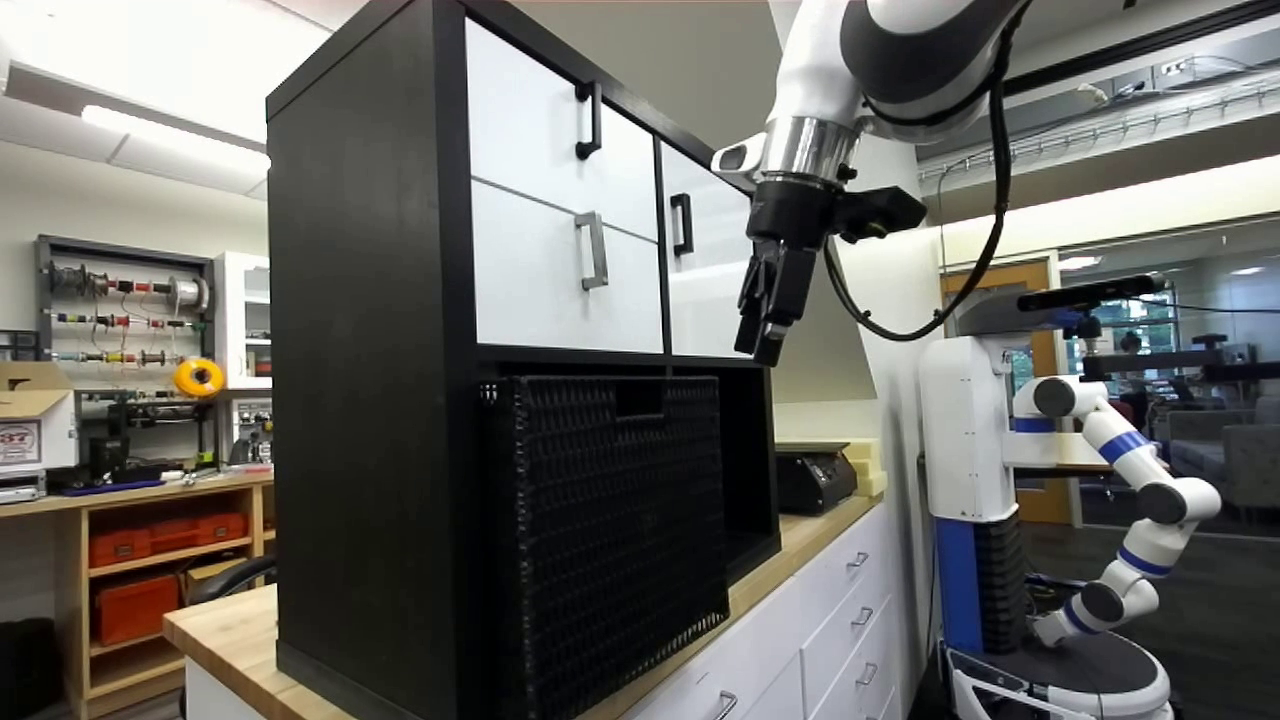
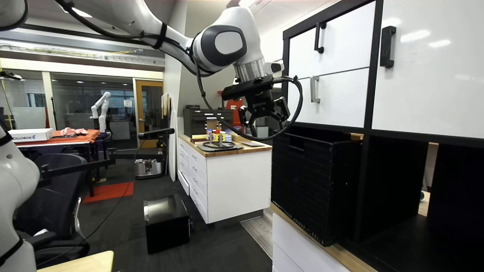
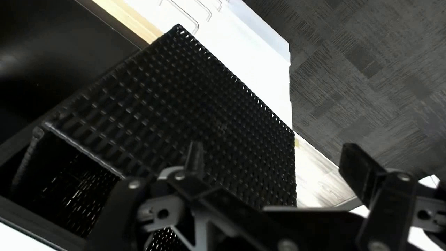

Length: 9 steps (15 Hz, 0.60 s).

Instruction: Open the bottom drawer on the left

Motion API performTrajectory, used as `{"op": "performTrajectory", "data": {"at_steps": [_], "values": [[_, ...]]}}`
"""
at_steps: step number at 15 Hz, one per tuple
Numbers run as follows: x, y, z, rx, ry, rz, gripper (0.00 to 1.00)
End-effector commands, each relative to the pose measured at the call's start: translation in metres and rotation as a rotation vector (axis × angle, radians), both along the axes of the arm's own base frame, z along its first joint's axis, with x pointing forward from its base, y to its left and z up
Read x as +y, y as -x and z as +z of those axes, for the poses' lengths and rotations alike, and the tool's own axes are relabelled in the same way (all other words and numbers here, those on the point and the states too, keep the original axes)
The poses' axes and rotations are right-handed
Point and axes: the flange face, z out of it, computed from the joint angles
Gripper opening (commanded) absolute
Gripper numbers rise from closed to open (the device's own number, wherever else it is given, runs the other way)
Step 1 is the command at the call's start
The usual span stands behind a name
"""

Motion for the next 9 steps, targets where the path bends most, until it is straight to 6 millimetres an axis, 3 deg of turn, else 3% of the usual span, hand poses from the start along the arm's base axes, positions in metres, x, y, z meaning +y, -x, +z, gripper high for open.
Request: {"op": "performTrajectory", "data": {"at_steps": [1, 9], "values": [[0.0002, -0.0009, -0.0002, 0.002, -0.002, -0.008, 1.0], [0.0, -0.0017, 0.0005, 0.001, -0.005, -0.015, 1.0]]}}
